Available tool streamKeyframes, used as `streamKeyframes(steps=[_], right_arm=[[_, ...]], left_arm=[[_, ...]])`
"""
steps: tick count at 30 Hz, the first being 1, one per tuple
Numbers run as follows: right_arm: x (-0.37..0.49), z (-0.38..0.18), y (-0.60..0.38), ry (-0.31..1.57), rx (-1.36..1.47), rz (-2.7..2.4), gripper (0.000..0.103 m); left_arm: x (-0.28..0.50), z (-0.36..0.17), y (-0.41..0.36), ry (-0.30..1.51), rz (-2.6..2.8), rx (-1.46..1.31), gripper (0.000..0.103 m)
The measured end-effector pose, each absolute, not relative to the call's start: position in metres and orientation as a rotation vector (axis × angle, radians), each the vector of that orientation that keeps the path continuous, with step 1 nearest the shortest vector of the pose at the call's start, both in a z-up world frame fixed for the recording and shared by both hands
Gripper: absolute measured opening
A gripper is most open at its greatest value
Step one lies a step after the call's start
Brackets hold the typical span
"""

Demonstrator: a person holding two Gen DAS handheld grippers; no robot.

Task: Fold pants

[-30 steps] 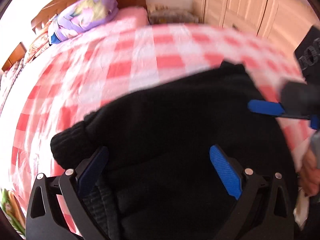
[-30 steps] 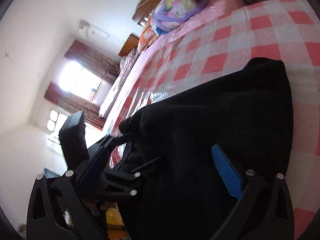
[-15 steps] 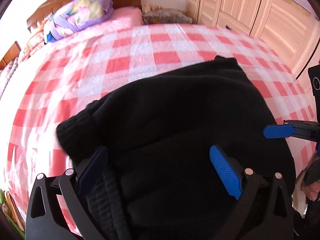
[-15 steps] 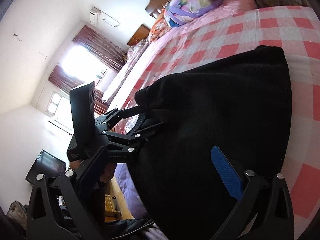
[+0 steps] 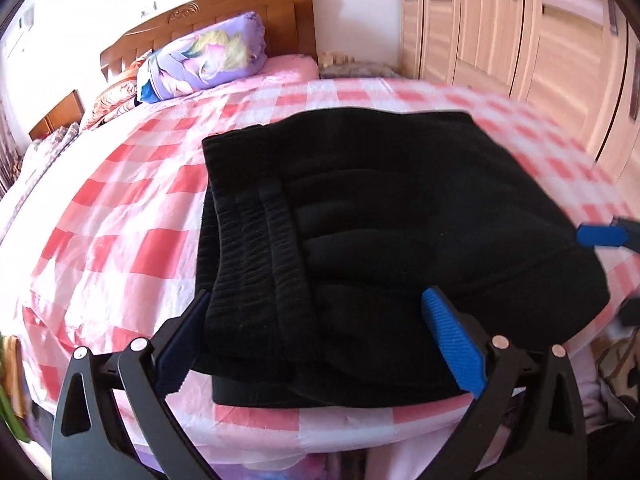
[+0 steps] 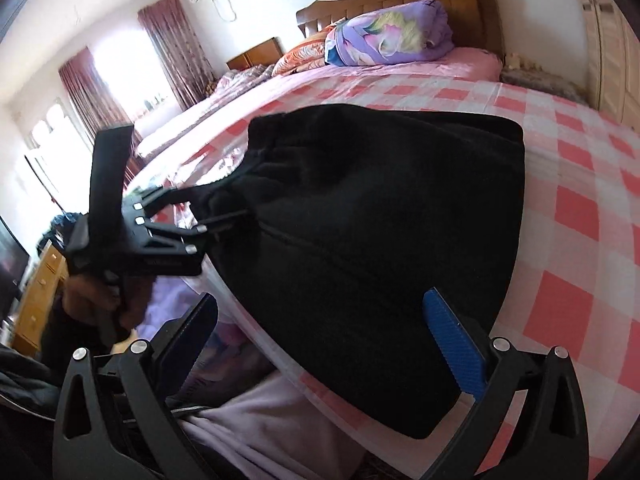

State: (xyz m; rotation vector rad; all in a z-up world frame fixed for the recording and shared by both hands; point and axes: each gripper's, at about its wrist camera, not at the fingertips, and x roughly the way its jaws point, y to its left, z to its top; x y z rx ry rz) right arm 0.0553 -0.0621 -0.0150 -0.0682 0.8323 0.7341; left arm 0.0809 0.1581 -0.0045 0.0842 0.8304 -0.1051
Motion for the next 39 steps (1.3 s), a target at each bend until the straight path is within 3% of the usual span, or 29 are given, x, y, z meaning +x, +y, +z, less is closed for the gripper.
streamKeyframes(steps=[7,20,29,33,39], right_arm=[[0.048,-0.025,-0.058,0.811,-0.051,0.684,0.099],[0.012,-0.041,-0.028,0.768,-0.314,0.540,0.099],[-0.023,-0.024,-0.045,0.717,-0.209,0.617,0.099],[-0.022,-0.017,-0.060,0.678,-0.152,0.522,0.099],[-0.016,-0.018,-0.063,0.696,-0.126,0.444,0.099]], left_arm=[[0.072,-0.006,0.158,0.818,-0.092,0.109,0.102],[0.068,-0.009,0.152,0.791,-0.043,0.111,0.102],[0.055,-0.002,0.145,0.773,0.042,0.126,0.102],[0.021,0.013,0.149,0.654,0.088,0.082,0.102],[-0.013,0.006,0.121,0.592,0.316,0.251,0.102]])
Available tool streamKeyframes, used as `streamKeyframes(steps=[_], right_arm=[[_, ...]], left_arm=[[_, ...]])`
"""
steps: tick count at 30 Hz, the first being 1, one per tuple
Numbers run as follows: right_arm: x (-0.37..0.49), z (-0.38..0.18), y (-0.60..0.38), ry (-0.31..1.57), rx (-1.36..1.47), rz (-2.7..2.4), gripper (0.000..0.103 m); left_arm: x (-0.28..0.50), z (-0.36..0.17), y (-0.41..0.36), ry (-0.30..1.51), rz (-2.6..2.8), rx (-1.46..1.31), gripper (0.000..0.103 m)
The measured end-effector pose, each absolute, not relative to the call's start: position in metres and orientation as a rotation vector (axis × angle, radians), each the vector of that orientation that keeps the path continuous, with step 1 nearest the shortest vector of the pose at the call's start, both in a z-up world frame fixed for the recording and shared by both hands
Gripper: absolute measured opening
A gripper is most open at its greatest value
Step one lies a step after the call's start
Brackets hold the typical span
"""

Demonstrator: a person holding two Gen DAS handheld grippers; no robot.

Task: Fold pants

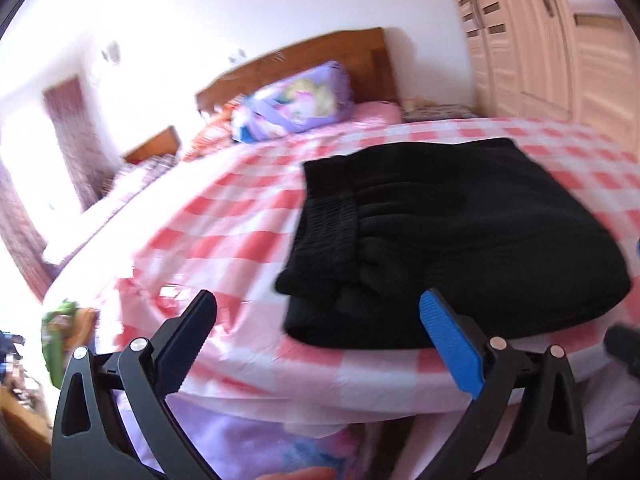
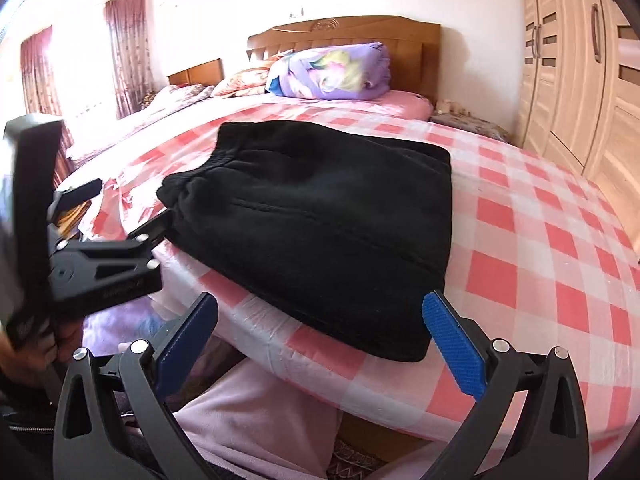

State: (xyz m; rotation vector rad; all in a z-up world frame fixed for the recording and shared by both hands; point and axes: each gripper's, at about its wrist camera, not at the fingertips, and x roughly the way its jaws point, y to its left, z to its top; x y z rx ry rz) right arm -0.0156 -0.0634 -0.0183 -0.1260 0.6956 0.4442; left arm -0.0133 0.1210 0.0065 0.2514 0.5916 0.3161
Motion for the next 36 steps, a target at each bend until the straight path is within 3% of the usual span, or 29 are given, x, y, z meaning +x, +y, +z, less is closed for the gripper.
streamKeyframes(steps=[7,36], right_arm=[[-0.012,-0.023,-0.069,0.724,-0.113,0.411,0.099],[-0.017,-0.026,-0.062,0.734,-0.139,0.449,0.099]], left_arm=[[-0.045,0.008,0.108,0.550,0.171,0.186,0.102],[-0.033,0.000,0.120,0.624,0.126,0.050,0.102]])
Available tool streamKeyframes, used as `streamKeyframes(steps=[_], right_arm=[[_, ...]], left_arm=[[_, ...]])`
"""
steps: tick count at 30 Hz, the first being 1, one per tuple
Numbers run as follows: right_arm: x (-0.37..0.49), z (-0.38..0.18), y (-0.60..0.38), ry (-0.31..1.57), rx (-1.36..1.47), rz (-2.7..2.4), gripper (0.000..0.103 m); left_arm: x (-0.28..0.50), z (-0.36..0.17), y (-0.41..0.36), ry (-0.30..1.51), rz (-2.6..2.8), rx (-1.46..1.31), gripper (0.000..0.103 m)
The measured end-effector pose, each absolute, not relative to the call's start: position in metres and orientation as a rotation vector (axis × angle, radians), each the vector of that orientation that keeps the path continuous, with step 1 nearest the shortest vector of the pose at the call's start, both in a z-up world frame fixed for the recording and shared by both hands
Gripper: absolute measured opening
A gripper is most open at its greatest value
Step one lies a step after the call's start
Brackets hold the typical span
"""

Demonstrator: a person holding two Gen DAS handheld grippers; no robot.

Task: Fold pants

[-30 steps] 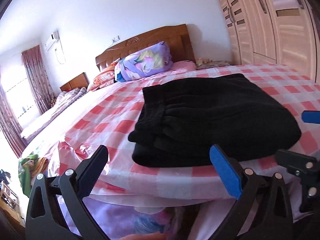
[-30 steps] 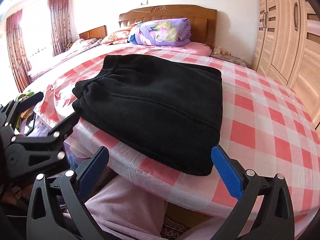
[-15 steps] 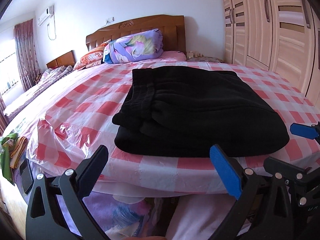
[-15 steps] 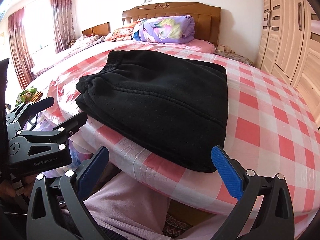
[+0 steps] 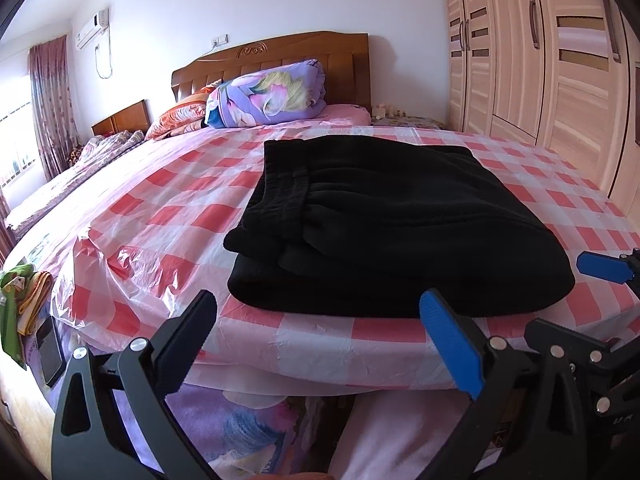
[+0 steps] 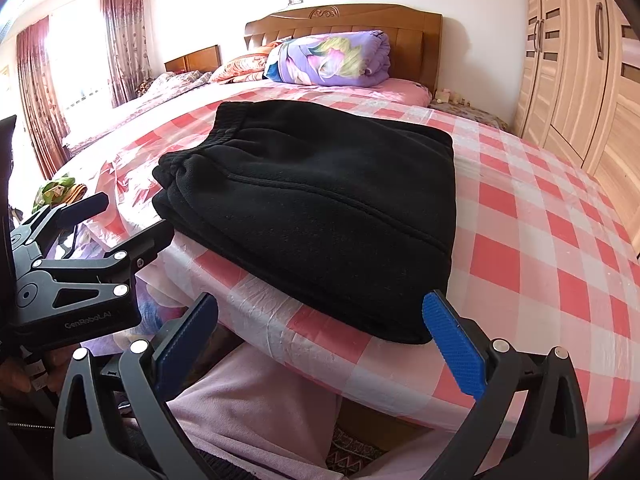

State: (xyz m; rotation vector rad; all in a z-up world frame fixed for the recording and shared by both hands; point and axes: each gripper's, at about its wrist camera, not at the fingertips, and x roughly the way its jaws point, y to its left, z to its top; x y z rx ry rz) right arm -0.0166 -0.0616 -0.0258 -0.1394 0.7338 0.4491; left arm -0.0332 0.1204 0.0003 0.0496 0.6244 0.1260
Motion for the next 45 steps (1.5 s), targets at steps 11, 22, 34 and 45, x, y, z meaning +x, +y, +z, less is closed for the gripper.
streamKeyframes(steps=[11,22,34,45], right_arm=[[-0.0161,-0.0262,-0.0625,0.736,-0.135,0.450,0.099],[-0.0166,-0.0289,-0.0631,0.746,-0.123,0.449,0.099],[-0.0165,-0.0293,-0.0639,0.748,-0.119,0.449,0.099],[-0.0172,-0.0296,-0.0643,0.748,-0.116,0.451,0.099]], left_arm=[[-0.0327,0.0002,0.1208,0.625,0.123,0.046,0.102],[-0.0321,-0.0020,0.1205,0.630,0.121,0.045,0.102],[-0.0324,-0.0029,0.1198,0.631,0.122,0.044,0.102],[-0.0333,-0.0070,0.1196,0.633,0.118,0.041,0.102]])
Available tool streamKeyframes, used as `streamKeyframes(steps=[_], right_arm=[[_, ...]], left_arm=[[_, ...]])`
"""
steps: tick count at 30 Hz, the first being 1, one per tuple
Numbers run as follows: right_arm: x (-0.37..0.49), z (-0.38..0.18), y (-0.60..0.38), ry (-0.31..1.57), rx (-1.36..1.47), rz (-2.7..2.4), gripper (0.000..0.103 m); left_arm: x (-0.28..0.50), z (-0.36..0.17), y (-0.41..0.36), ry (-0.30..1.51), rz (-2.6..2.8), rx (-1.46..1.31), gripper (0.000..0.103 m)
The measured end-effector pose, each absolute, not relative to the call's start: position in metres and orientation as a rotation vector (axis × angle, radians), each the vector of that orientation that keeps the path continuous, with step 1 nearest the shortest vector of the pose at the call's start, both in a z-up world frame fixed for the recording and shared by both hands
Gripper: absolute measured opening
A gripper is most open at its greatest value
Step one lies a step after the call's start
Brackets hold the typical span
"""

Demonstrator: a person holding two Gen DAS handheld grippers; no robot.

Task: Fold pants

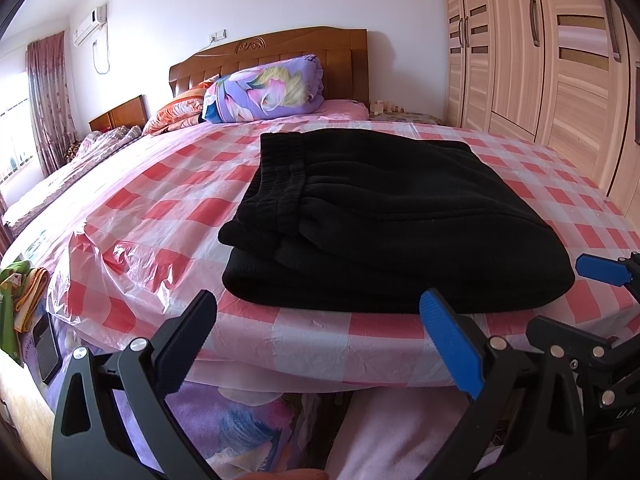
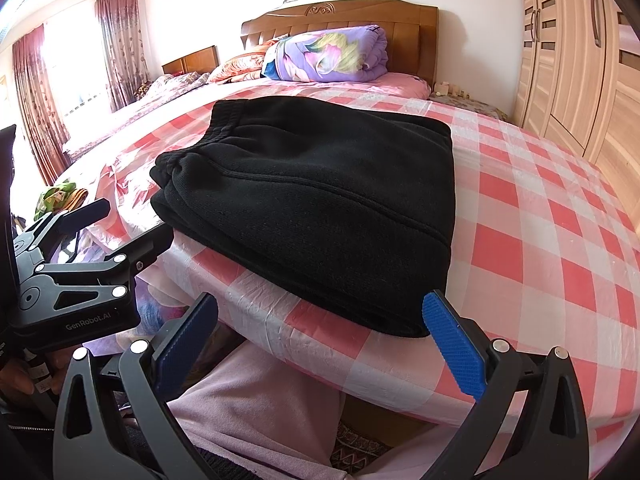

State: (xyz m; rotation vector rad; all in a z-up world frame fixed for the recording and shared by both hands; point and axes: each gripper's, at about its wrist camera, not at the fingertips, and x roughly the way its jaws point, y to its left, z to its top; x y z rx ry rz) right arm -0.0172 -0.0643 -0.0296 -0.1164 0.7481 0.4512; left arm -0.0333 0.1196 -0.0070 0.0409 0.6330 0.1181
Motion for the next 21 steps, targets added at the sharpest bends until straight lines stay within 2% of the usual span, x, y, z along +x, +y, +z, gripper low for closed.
streamKeyframes(steps=[14,21], right_arm=[[-0.018,-0.029,-0.066,0.747,-0.101,0.449,0.099],[-0.014,-0.016,-0.097,0.665,-0.030,0.348,0.099]], left_arm=[[-0.035,-0.007,0.116,0.637,0.106,0.055,0.102],[-0.033,-0.005,0.128,0.655,0.148,0.026,0.102]])
